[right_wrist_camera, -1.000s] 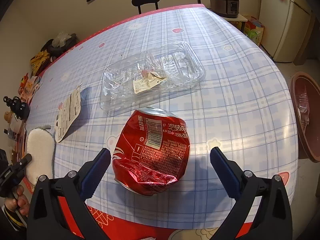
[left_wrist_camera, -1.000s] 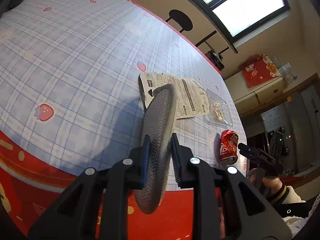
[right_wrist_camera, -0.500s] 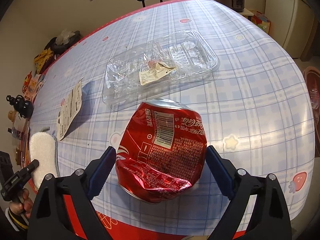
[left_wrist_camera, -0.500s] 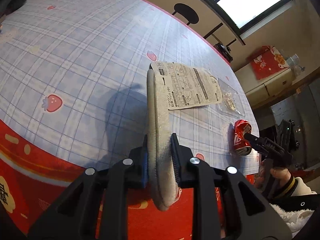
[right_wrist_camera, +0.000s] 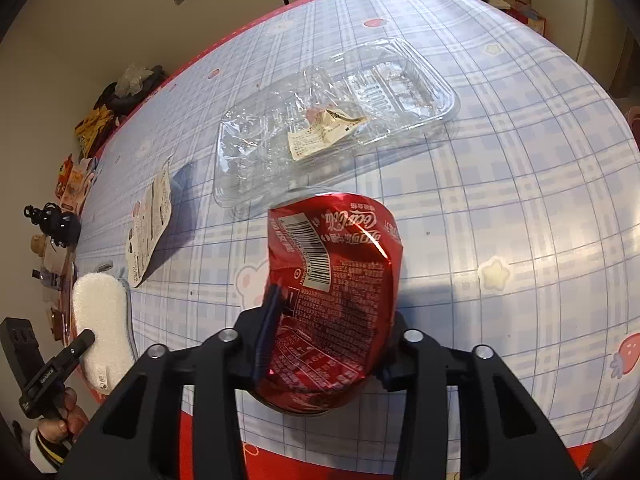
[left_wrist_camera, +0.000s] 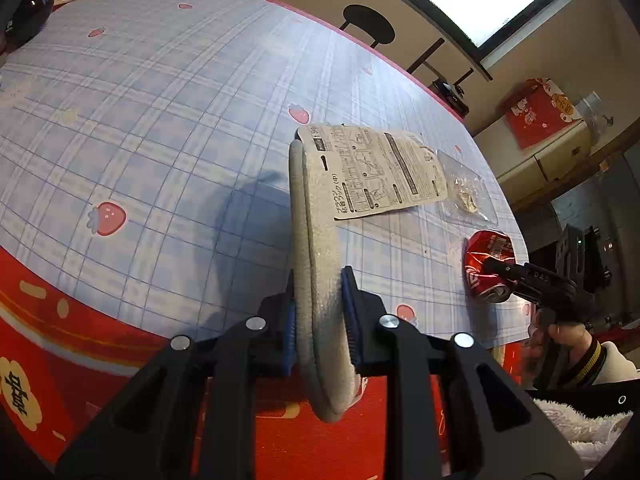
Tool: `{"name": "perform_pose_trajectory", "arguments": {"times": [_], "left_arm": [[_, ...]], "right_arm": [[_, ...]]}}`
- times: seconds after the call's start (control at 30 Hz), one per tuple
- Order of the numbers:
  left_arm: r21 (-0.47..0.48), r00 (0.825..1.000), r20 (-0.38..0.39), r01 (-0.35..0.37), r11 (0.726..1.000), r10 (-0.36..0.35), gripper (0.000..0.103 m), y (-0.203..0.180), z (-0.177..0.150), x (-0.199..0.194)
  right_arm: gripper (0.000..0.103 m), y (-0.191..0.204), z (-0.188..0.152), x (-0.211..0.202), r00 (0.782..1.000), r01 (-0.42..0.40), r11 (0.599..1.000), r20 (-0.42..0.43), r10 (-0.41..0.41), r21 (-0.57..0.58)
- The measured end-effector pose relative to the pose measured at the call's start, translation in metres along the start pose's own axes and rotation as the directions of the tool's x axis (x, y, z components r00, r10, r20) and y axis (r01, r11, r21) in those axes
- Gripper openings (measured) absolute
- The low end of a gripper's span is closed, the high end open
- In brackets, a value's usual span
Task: Collect trash
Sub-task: 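Grasp the crushed red Coca-Cola can with the right gripper while the left holds the pad, then carry the red can and the scrubber pad with both grippers toward the brown bin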
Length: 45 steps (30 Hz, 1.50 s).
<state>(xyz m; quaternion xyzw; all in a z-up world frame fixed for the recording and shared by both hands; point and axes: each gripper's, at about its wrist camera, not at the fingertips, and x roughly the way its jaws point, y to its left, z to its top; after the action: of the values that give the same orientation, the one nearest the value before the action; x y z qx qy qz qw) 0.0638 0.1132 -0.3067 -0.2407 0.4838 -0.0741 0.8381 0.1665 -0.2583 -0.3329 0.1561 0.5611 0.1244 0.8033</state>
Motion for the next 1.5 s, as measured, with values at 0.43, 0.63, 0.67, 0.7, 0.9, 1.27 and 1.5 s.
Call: {"name": "perform_pose_trajectory", "arguments": {"times": [0.43, 0.63, 0.67, 0.7, 0.9, 1.27, 1.5], "left_arm": [[0.099, 0.999, 0.027, 0.021, 0.995, -0.023, 0.020, -0.045, 0.003, -0.008], [0.159, 0.997, 0.079, -0.004, 0.987, -0.009, 0.020, -0.070, 0.014, -0.024], [0.170, 0.996, 0.090, -0.011, 0.985, -0.005, 0.020, -0.074, 0.016, -0.027], [0.180, 0.995, 0.101, -0.017, 0.983, -0.002, 0.020, -0.079, 0.018, -0.031], [0.213, 0.989, 0.151, -0.043, 0.976, 0.010, 0.020, -0.106, 0.031, -0.048], [0.283, 0.975, 0.223, -0.043, 0.958, -0.022, 0.020, -0.172, 0.042, -0.070], [0.336, 0.967, 0.242, -0.010, 0.942, -0.076, 0.020, -0.227, 0.045, -0.068]], "right_arm": [[0.011, 0.031, -0.003, -0.061, 0.987, -0.033, 0.987, 0.148, 0.056, -0.155], [0.011, 0.039, -0.007, -0.092, 0.971, -0.026, 0.975, 0.225, 0.077, -0.222], [0.011, 0.039, -0.007, -0.098, 0.968, -0.023, 0.972, 0.238, 0.080, -0.232], [0.011, 0.038, -0.007, -0.103, 0.965, -0.020, 0.971, 0.248, 0.081, -0.237], [0.011, 0.027, -0.009, -0.129, 0.949, -0.029, 0.970, 0.298, 0.103, -0.242], [0.011, -0.022, -0.007, -0.180, 0.913, -0.030, 0.982, 0.395, 0.104, -0.189], [0.011, -0.086, 0.002, -0.223, 0.886, 0.050, 0.990, 0.464, 0.016, -0.131]]}}
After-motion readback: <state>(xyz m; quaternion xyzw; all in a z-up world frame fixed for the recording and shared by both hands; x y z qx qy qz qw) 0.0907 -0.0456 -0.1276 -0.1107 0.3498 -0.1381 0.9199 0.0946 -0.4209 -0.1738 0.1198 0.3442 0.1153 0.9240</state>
